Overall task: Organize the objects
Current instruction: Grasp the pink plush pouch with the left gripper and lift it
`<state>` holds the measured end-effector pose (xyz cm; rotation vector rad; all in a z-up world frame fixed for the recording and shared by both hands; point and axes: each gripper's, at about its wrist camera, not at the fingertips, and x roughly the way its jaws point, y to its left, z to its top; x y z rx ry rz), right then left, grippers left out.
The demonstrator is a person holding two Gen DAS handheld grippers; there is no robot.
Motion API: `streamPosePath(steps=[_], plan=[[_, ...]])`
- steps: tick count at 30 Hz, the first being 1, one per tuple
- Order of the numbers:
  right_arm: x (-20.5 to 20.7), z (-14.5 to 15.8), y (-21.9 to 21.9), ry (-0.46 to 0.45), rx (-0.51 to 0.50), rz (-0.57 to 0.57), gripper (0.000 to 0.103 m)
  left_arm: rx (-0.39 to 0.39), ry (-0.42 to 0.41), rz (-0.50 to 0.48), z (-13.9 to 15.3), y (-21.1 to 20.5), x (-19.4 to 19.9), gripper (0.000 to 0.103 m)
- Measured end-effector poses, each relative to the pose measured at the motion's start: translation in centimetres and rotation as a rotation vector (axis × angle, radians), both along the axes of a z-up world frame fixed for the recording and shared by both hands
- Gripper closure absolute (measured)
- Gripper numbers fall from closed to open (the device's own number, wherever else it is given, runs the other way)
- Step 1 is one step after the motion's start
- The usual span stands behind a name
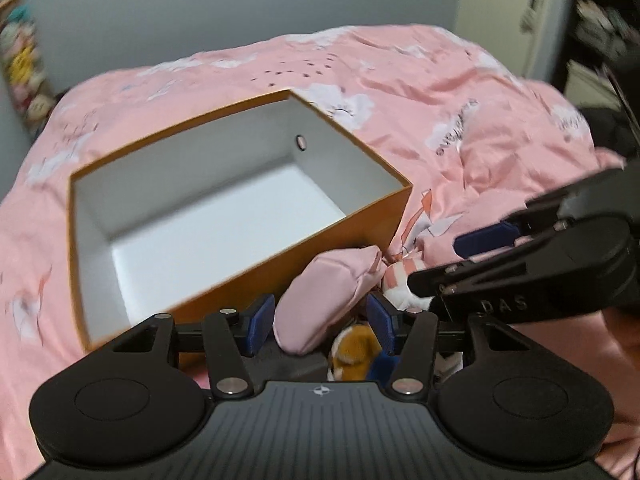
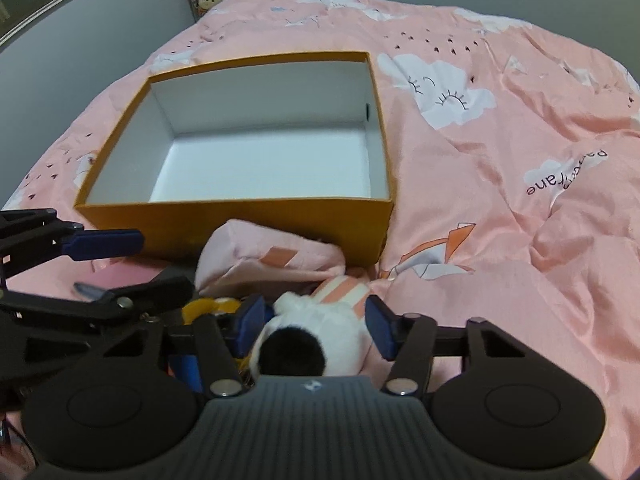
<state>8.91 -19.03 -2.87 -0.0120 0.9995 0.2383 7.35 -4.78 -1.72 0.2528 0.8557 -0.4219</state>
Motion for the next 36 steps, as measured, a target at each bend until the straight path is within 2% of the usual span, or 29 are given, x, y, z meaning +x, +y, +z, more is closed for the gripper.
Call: streamPosePath(steps=[2,9,13,17,20,25,27,32,36], plan=[[0.7,-0.4,-0.1,0.009,-0.012,-0.005,0.053,0.056,-0.026,-0.052,-0.3,-0.8,0.2,0.040],[2.4,-1.5,-0.6,0.038,-0.011,-0.007,0.053,0.225,-0.082,-0.251,-1.8,-3.4,0.1,0.040],[2.7,-2.0,-0.6,0.054,0.007,-0.001,0.053,0.306,-0.109,-0.291,-2.9,-4.3,0.3,0.040],[2.9,-2.4,-0.7,0.064,0.014,0.004,0.053,0.286,-0.075,-0.277,-3.8,-4.2,1.1,0.040],[3.0,-2.7,-0.9,0.072,0.019,0.003,0.053,0.283,-0.079,-0.258,-4.3,-4.1,1.4,0.044],[2.9,-3.0,-1.1,0.081,0.023,0.006,0.053,0.296,-0.110,-0.238,-4.5,-4.2,1.2,0.062],[2.9,-3.0,-1.1,0.082,0.026,0.007,0.053,0.294,-0.119,-0.231,-4.5,-4.1,1.0,0.065],[2.6,-2.5,-1.1,0.071,0.029,0.014,0.053,0.290,-0.166,-0.199,-3.5,-3.5,0.0,0.068],[2.2,-1.7,-0.9,0.055,0.041,0.022,0.053,0.273,-0.211,-0.167,-1.6,-2.4,-1.1,0.069]])
